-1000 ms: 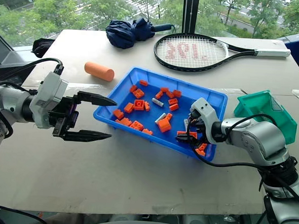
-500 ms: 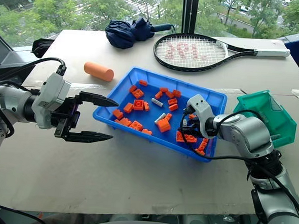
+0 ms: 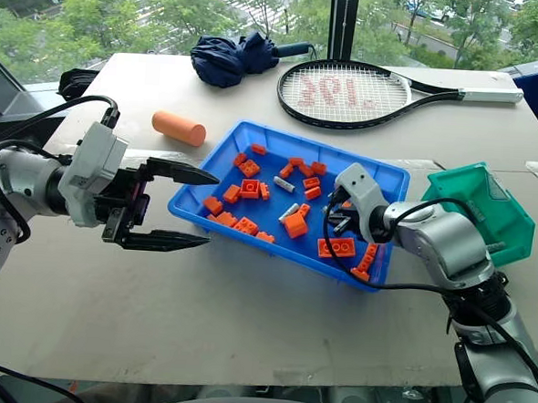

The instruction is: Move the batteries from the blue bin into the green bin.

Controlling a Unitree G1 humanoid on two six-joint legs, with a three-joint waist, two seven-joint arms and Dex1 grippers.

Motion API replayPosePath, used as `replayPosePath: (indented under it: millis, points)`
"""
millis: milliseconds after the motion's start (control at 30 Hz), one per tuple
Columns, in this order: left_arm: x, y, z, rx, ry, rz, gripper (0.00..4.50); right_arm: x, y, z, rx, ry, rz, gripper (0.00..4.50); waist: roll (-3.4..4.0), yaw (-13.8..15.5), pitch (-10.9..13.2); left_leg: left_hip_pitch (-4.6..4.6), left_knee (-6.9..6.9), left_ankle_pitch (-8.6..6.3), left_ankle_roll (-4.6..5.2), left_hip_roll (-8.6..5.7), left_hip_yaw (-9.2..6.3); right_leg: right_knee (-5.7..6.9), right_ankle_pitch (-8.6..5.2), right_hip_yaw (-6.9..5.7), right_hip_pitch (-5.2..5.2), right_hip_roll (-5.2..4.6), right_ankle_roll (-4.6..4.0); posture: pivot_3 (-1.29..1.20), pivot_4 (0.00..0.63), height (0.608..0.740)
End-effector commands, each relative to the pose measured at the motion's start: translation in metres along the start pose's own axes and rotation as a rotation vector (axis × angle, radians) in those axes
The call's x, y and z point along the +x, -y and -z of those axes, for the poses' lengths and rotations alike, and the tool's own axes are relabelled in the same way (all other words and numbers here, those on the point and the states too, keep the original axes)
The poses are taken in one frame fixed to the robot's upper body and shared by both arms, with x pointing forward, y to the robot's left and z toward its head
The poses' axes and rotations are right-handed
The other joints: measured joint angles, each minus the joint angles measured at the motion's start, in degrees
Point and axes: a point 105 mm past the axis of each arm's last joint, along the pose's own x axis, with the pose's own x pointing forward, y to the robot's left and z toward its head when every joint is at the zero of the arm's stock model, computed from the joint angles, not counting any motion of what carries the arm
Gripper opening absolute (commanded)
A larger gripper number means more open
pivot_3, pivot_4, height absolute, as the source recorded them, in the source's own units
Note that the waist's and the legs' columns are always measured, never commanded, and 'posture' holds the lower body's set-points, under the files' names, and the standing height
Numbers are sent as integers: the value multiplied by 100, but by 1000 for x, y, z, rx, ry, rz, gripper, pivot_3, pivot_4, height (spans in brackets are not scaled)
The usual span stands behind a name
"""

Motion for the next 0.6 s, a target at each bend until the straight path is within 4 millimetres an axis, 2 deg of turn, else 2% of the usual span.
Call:
replayPosePath:
  millis: [33, 133, 233, 333, 500, 600]
  points:
    - [5, -1, -18, 18, 81, 3, 4500, -43, 15, -43, -7, 190, 82, 46, 0, 9, 0, 0, 1, 0, 0, 0, -1, 0, 0, 0, 0, 0, 0, 0, 150, 740]
    - [20, -1, -24, 12, 138, 20, 4500, -81, 35, -47, -3, 243, 175, 46, 0, 54, 0, 0, 1, 0, 1, -2, -1, -1, 0, 0, 1, -2, 1, 0, 150, 740]
    - [37, -5, -34, 20, 215, 36, 4500, -116, 60, -32, 14, 218, 309, 46, -1, 105, 0, -1, 2, -1, 2, -5, 0, -4, 0, 0, 4, -3, 1, 0, 150, 740]
    - [51, -9, -43, 19, 272, 46, 4500, -146, 87, -8, 52, 167, 457, 46, -2, 121, -1, -2, 4, -1, 3, -4, 4, -2, 1, 10, 6, -1, 1, 0, 150, 740]
    - [66, -6, -51, 21, 327, 100, 4500, -175, 116, 27, 75, 77, 625, 46, -1, 72, -1, 7, 5, -1, 4, 2, 20, 5, 1, 17, 6, 7, 1, 0, 150, 740]
    - [69, -7, -51, 38, 318, 117, 4500, -180, 125, 37, 87, 57, 666, 46, -1, 23, -2, 9, 5, -1, 3, 4, 20, 7, 1, 17, 6, 9, 1, 0, 150, 740]
